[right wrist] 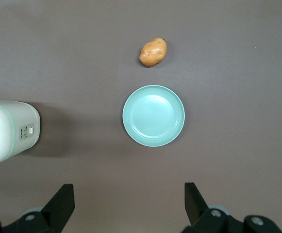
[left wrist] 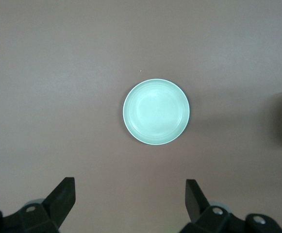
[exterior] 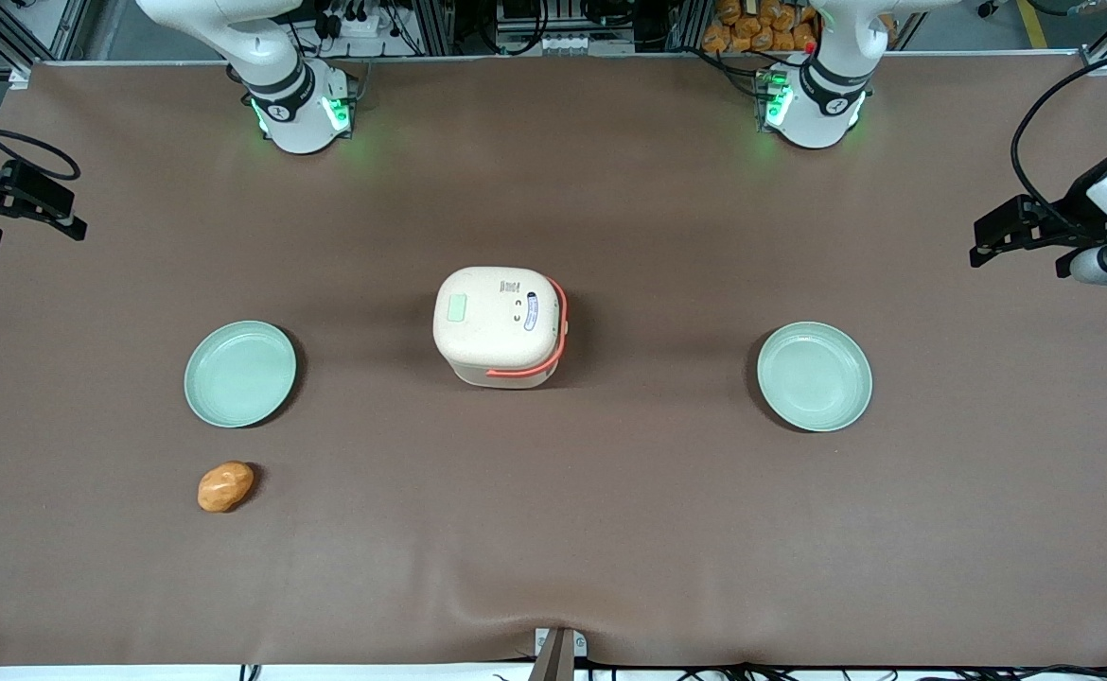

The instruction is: Press rice cooker button with right arm

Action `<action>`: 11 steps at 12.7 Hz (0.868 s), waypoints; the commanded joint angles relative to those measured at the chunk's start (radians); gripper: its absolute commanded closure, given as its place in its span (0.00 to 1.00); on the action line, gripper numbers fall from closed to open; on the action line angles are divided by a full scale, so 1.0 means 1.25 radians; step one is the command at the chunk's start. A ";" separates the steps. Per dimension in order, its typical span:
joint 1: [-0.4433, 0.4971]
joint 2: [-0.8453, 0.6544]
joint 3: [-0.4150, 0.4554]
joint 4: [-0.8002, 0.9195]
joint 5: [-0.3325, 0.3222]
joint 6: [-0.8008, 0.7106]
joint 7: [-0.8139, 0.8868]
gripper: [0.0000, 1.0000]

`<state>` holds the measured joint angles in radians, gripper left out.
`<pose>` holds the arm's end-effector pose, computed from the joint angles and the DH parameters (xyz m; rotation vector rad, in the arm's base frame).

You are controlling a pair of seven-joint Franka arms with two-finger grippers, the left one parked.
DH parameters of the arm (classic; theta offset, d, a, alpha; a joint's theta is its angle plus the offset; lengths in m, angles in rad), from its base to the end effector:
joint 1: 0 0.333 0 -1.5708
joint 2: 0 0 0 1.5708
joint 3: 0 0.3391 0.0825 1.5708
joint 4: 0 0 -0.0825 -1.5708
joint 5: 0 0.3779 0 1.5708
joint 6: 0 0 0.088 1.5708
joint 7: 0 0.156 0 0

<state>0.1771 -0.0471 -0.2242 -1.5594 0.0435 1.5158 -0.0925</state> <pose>0.5274 -0.0208 0.6240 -3.0871 -0.0742 -0.0094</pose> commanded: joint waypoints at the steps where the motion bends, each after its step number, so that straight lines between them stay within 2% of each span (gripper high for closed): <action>1: 0.003 -0.004 0.000 0.007 -0.011 -0.011 -0.006 0.00; 6: 0.012 0.009 0.001 0.002 -0.002 -0.011 -0.001 0.00; 8: 0.059 0.020 0.001 -0.001 -0.002 -0.011 0.010 0.00; 11: 0.145 0.078 0.001 -0.001 0.004 0.012 0.129 0.00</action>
<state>0.2943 0.0029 -0.2177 -1.5685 0.0463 1.5159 -0.0094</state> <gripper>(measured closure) 0.000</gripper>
